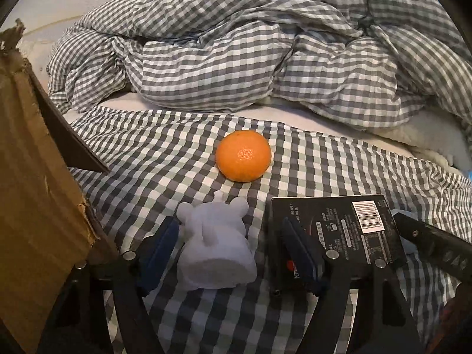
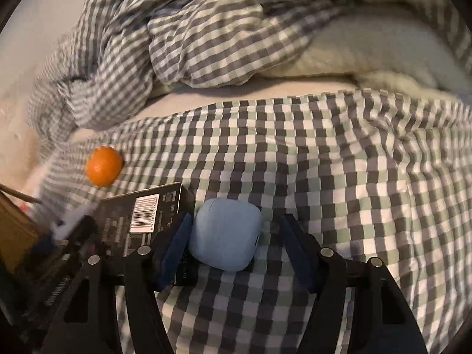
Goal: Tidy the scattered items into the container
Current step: 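Grasp the light-blue earbud case with the right tool while the left reaches the white figurine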
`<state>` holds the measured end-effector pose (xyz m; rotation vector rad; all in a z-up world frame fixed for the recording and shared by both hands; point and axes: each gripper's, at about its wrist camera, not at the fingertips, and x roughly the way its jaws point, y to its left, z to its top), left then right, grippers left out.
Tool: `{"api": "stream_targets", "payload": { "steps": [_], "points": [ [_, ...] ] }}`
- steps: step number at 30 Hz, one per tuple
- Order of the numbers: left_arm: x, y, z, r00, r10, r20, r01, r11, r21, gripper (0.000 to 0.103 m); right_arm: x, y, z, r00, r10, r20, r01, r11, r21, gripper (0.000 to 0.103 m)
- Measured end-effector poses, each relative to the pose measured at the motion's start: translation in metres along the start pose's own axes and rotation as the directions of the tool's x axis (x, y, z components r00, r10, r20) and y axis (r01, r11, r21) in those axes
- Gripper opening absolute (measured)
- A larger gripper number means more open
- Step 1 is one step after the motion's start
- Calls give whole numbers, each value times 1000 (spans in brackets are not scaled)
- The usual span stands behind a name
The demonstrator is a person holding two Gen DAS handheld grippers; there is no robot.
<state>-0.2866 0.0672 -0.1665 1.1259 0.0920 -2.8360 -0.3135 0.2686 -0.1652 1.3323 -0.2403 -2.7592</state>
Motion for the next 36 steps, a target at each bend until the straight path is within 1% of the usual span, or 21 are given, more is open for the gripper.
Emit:
{"api": "stream_targets", "payload": {
  "steps": [3,6,8,9,10,11,12,15,17,20,22,23,24,25,26,27,30,32,34,35,36],
  "points": [
    [-3,2,-1,999,45,9,-45,999,-10,76,10,7,0,999,-29,-36,29,999,-18,64],
    [-11,-7,-4,988,145,51,-146,989,28,76,12,8,1,999,-39,-21,39,999,-20,62],
    [-10,-9,-4,986,156,51,-158,986,44,76,13,7,1,999,-42,-10,42,999,-19,61],
    [-9,-7,-3,988,145,43,-147,988,40,74,13,7,1,999,-49,-8,49,999,-20,54],
    [-7,-4,-3,992,122,32,-123,992,30,71,12,8,-1,998,-62,-5,62,998,-32,54],
    [-7,-2,-2,996,87,26,-87,996,22,59,9,9,-5,997,-70,8,70,997,-43,54],
    [-8,-1,-2,999,50,20,-50,999,15,51,6,11,-8,997,-81,15,81,996,-48,54],
    [-12,-8,-3,998,50,30,-51,998,46,45,-5,12,-15,995,-91,36,93,994,-51,54],
    [-15,-8,-4,998,44,33,-46,998,48,39,-15,6,-19,997,-68,45,69,997,-26,54],
    [-20,-9,-5,999,29,26,-30,998,52,37,-30,-9,-27,997,-33,65,31,999,30,54],
    [-27,-15,-8,999,17,28,-19,997,72,33,-37,-18,-31,997,-21,75,16,998,62,54],
    [-32,-18,-11,999,12,34,-15,996,89,27,-40,-20,-33,997,-15,80,10,998,70,54],
    [-40,-24,-14,999,7,49,-12,994,110,18,-43,-21,-33,996,-11,86,4,997,74,54],
    [-45,-28,-17,998,0,60,-7,992,129,16,-46,-21,-34,996,-14,92,7,997,73,54],
    [-49,-33,-19,998,-16,60,7,989,146,10,-51,-21,-34,995,-21,103,13,997,72,54],
    [-52,-40,-21,998,-30,51,21,986,165,10,-54,-20,-34,994,-23,111,15,997,70,54],
    [-52,-53,-28,998,-10,62,-4,976,218,10,-61,-22,-36,992,-19,127,10,998,69,54],
    [-49,-53,-29,998,9,62,-23,974,225,12,-63,-25,-39,992,-15,127,5,997,78,54],
    [-51,-50,-28,997,28,74,-44,975,217,17,-61,-28,-42,993,-9,116,-1,996,89,54],
    [-50,-48,-27,996,37,78,-53,976,211,33,-60,-29,-44,994,-6,109,-4,996,91,54],
    [-48,-46,-26,996,49,77,-64,976,206,62,-58,-30,-45,995,-3,103,-7,996,92,54]
  ]
}}
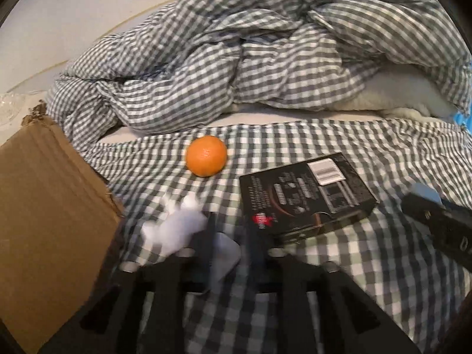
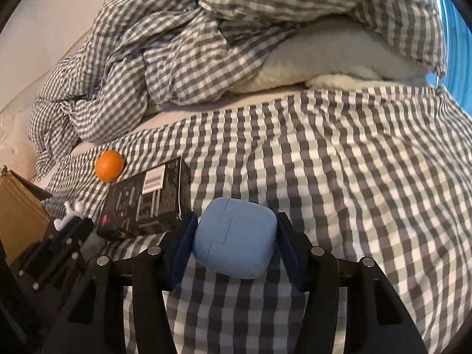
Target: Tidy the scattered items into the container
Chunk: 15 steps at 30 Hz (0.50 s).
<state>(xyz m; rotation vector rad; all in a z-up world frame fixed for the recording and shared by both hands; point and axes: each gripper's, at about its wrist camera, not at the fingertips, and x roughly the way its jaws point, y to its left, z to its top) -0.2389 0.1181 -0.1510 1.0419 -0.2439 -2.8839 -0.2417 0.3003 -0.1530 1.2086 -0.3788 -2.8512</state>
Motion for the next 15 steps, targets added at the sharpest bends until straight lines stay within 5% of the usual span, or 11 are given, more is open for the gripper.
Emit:
{"api": "stream_targets", "payload": {
  "steps": [2,10,11,12,14,15],
  "points": [
    [7,9,-1,1000,6,-27,-7,1000,-30,85,1,0,-1,1000,1,-6,-1,1000,1,54],
    [13,28,-1,999,-17,-39,13,995,-98,86,4,1,-5,1000,11,-14,-11,1000,-4,54],
    [15,31,0,999,-17,-44,12,995,-101,78,3,0,-5,1000,13,-14,-13,1000,-1,54],
    [16,35,0,999,-7,-46,2,994,-108,54,3,-1,-5,1000,15,-12,-15,1000,3,54],
    [14,39,1,999,13,-42,-18,994,-105,25,1,-2,-5,1000,16,-7,-16,1000,13,54],
    [12,41,1,999,-12,-45,8,995,-97,25,1,-2,-5,1000,18,-7,-18,1000,15,54]
  ]
}}
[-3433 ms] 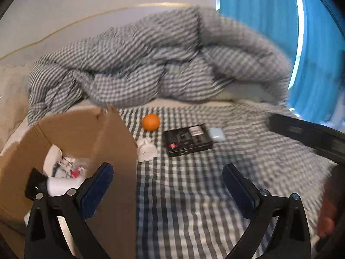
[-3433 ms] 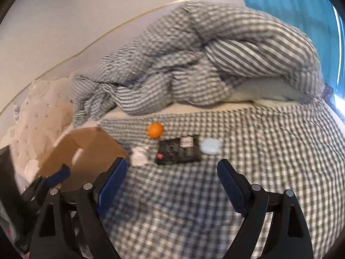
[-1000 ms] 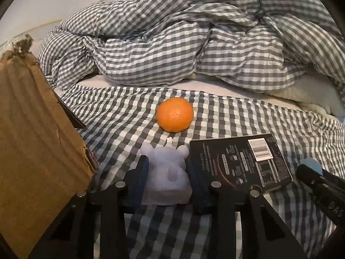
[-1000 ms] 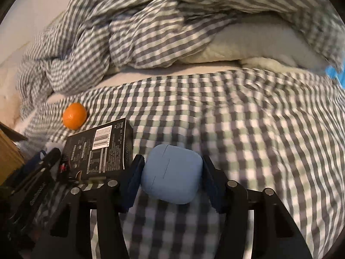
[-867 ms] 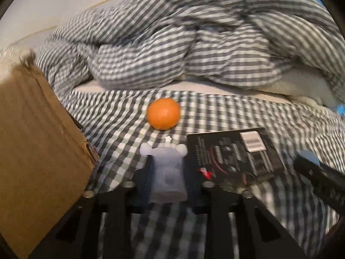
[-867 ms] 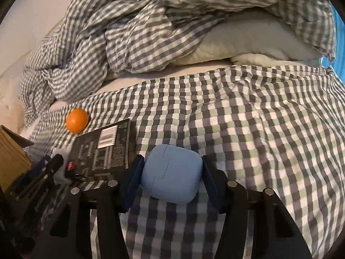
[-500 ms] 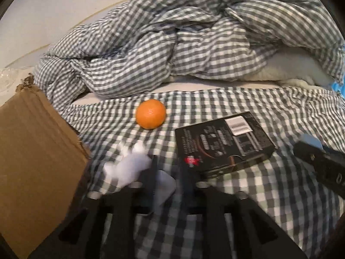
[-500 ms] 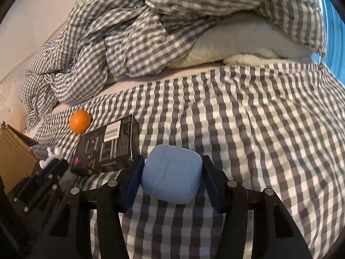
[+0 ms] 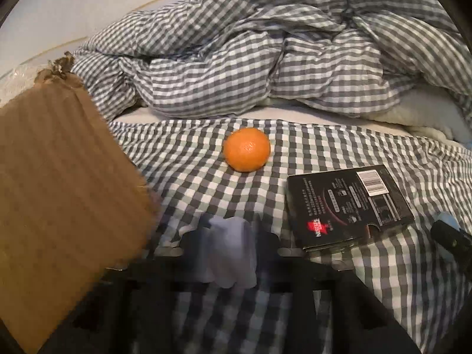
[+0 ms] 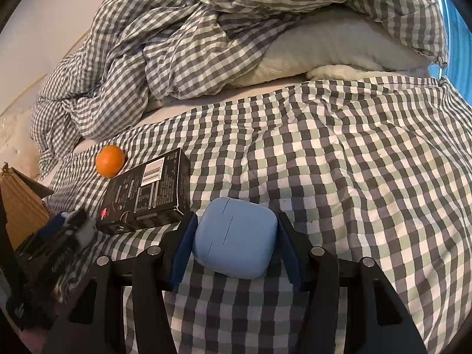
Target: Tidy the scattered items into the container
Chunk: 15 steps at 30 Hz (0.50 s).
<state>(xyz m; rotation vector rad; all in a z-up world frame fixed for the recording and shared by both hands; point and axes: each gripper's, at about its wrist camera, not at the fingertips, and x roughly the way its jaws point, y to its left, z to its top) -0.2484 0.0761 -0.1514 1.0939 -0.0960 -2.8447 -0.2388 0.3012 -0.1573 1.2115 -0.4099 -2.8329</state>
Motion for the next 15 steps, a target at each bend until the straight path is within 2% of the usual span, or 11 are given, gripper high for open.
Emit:
{"api": "stream_targets", "payload": {
  "steps": [6,10,11,12,15],
  "points": [
    [-24,9,-9,998,-66,0,66,998,-24,24,-10,7,0,1000,-6,19,6,1000,-24,54],
    [-46,4,-16,994,-105,-6,105,994,-16,23,-34,17,-6,999,20,26,-18,999,-43,54],
    [-51,1,-18,993,-116,-8,116,993,-8,18,-42,20,-8,999,26,23,-25,999,-43,54],
    [-59,-2,-20,991,-132,-10,132,991,0,6,-50,21,-10,999,33,25,-32,999,-42,54],
    [-76,-16,-25,982,-188,-26,189,981,45,5,-77,24,-17,999,31,41,-29,998,-48,54]
  ]
}}
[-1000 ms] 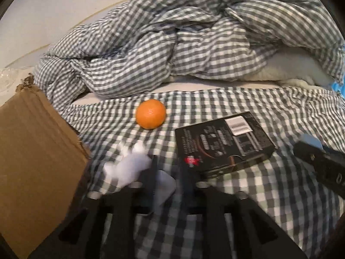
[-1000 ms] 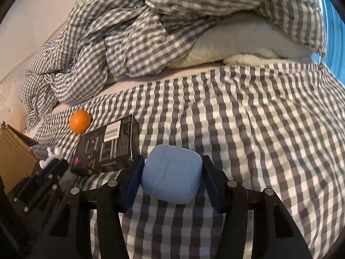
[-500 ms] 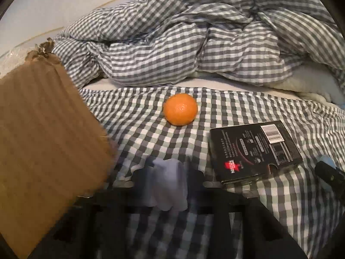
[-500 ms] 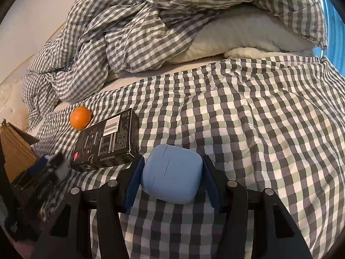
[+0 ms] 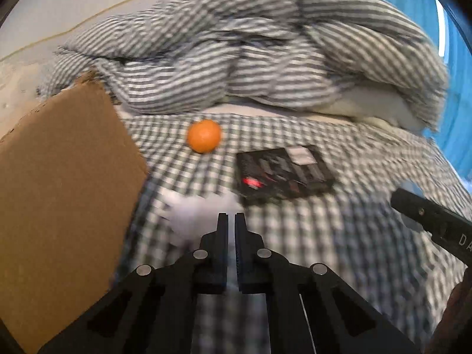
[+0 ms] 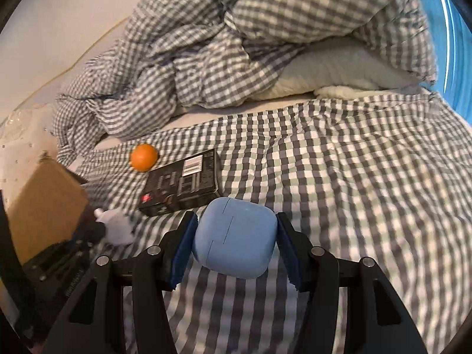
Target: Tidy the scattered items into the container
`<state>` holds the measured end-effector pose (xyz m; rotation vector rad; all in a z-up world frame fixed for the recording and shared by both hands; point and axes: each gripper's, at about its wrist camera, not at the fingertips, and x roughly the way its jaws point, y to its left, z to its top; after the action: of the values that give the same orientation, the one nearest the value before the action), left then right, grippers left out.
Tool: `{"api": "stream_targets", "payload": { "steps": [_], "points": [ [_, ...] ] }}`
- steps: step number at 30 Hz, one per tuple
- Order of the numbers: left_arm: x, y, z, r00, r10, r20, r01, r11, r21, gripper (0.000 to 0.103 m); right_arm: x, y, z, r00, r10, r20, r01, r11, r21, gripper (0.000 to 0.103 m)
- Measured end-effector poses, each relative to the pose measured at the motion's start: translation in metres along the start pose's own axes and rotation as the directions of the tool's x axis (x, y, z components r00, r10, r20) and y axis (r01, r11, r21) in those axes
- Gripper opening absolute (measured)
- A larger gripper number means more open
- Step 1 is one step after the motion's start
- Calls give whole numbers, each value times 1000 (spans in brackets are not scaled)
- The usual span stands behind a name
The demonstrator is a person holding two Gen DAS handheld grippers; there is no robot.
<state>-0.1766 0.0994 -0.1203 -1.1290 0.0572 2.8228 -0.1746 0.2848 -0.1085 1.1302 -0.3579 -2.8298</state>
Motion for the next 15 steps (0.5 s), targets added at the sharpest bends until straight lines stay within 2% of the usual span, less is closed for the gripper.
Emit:
{"api": "stream_targets", "payload": {
  "steps": [4,10,15],
  "points": [
    [-24,-12,-6,999,-26,28,25,999,43,5,-34,-3,-11,1000,-10,9,10,1000,7,54],
    [-61,4,-17,995,-81,58,79,996,41,4,-71,-4,-40,1000,-2,13,2,1000,23,54],
    [-64,9,-25,997,-47,63,42,995,85,6,-75,-1,-52,999,32,6,-33,999,31,54]
  ]
}}
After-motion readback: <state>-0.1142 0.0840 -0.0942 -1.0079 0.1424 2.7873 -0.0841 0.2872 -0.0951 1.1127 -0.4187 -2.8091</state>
